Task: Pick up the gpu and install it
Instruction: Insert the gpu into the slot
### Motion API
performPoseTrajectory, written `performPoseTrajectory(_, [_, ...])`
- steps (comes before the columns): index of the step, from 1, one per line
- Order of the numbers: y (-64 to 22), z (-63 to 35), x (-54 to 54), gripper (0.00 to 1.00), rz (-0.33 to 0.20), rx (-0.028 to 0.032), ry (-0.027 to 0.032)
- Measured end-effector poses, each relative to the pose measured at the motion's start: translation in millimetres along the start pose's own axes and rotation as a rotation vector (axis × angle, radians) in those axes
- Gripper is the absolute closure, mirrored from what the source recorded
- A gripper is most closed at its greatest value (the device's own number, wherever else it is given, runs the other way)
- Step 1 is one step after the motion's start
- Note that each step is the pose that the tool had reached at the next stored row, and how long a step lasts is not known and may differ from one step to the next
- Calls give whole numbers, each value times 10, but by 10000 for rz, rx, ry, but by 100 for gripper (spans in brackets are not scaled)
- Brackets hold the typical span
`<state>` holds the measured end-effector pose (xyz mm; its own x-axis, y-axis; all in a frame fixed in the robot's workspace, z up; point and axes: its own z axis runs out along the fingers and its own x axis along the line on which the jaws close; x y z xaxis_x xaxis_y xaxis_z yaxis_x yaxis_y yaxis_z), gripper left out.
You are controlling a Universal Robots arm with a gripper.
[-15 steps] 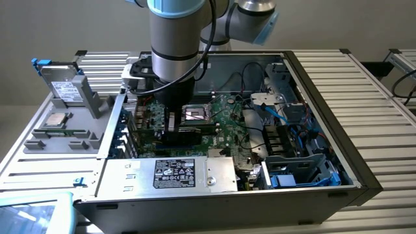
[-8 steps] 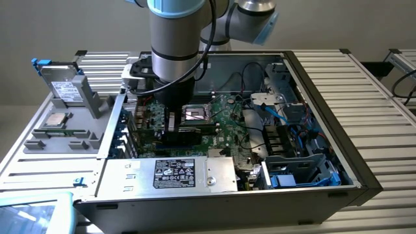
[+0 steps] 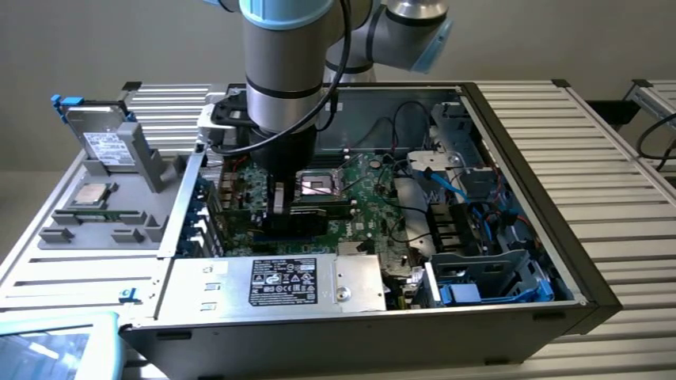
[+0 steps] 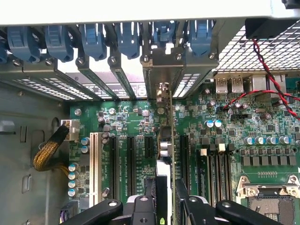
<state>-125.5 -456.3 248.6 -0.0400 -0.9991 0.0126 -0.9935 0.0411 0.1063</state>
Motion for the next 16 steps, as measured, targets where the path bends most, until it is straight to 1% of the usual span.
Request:
performPoseTrajectory(11, [0,0,0,73,0,0,0])
performPoseTrajectory(12, [5,1,-1,73,7,-12,-8])
performPoseTrajectory(13, [3,2,-1,71,7,-2,-4])
performPoseTrajectory(15, [1,1,0,59,1,1,-2])
performPoseTrajectory(16, [0,1,0,59,0,1,-2])
